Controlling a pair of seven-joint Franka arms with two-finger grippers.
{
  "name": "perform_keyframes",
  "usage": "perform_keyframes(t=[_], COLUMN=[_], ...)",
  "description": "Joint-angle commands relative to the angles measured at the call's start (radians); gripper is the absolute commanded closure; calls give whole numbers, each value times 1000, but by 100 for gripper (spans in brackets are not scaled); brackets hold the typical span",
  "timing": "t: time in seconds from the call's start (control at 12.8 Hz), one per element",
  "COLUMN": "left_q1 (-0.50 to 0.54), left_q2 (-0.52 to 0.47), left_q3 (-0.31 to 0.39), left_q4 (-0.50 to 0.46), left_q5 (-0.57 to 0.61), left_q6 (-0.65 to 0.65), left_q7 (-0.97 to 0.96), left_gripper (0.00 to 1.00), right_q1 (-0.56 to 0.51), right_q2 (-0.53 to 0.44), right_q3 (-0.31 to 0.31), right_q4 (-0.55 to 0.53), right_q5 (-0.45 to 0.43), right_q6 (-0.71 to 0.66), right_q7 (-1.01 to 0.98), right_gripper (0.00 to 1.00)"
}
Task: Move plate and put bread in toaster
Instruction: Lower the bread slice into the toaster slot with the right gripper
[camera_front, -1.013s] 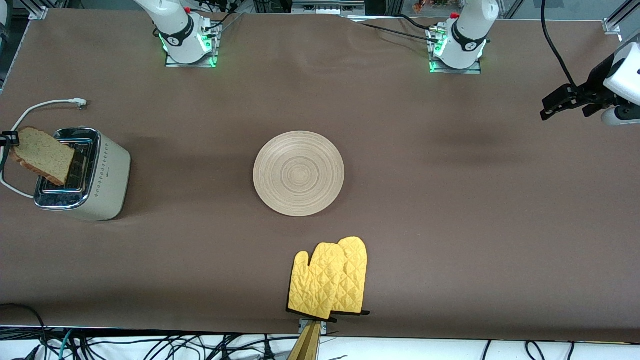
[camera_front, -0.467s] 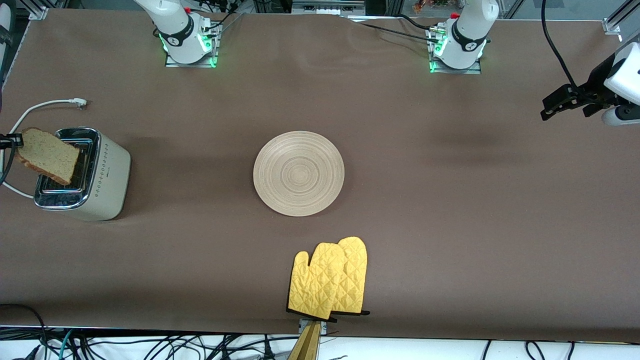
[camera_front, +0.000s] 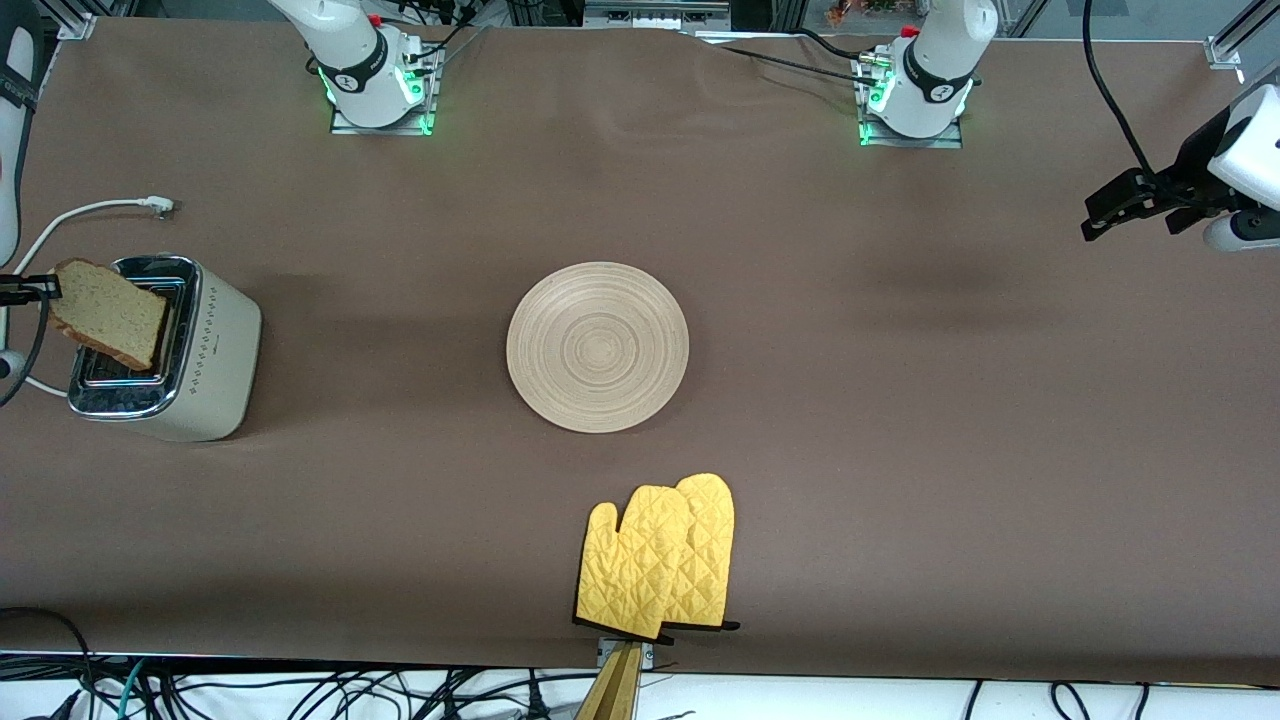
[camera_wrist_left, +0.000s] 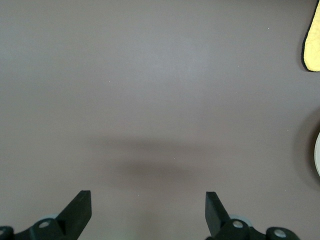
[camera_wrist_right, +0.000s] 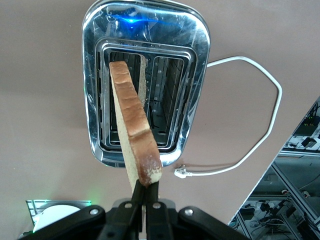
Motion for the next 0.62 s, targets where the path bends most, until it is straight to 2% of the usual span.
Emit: perform_keyframes(t=[0.0, 0.39, 0.47, 0.55], left_q1=[6, 6, 6, 6], left_q2=[15, 15, 15, 15], left_q3=[-1, -1, -1, -1], left_q4=[32, 32, 32, 32], left_q5=[-21, -21, -21, -21], left_q6=[-22, -22, -22, -22], left_q7=[-9, -9, -9, -9], left_gripper=[0, 0, 0, 0], right_q1=[-3, -8, -8, -7], right_q2=[21, 44, 47, 50], right_q3=[4, 2, 2, 1], right_q4=[14, 14, 14, 15], right_q5=[-14, -17, -14, -14], right_q6=[-18, -30, -28, -19], right_q7=[-5, -15, -8, 0], right_gripper=[100, 100, 69, 17])
